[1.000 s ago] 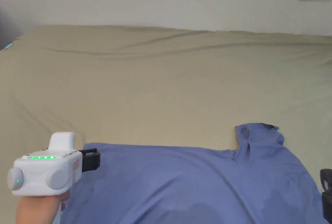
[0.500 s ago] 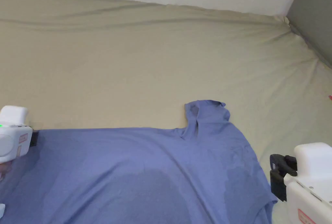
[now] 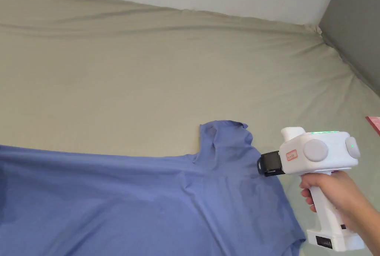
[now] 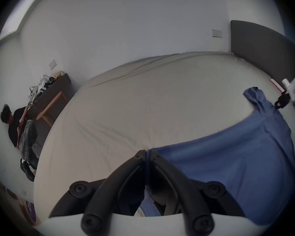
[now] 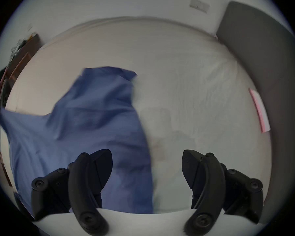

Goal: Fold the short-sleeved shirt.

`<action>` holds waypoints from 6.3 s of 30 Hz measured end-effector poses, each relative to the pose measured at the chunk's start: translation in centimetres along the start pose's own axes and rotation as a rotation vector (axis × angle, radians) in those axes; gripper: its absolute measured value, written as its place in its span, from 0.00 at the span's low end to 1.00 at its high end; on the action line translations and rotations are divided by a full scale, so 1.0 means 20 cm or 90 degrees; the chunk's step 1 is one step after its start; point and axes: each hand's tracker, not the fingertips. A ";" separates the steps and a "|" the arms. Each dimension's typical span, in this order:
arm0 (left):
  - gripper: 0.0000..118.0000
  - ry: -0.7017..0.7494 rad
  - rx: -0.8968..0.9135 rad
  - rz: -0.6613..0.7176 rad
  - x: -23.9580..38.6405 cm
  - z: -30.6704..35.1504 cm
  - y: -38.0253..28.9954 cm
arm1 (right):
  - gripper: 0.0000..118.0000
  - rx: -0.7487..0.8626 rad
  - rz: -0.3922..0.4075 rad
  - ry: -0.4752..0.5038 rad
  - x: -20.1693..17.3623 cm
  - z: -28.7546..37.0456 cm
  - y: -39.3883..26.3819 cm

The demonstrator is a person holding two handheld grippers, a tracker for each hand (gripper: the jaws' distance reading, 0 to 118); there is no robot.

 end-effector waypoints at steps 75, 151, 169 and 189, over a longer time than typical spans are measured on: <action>0.00 0.206 0.529 0.123 -0.60 2.28 0.72 | 0.04 0.790 0.034 -0.137 -0.30 3.21 -0.44; 0.00 0.005 -0.202 -0.172 0.11 0.72 -1.19 | 0.04 0.040 0.069 -0.006 -0.22 0.99 -1.76; 0.27 -0.027 -0.250 -0.216 0.19 0.76 -1.46 | 0.27 -0.113 0.032 0.021 -0.24 0.88 -1.97; 0.48 0.062 0.410 0.135 0.36 1.77 -0.52 | 0.61 0.578 0.084 -0.046 -0.87 2.10 -1.49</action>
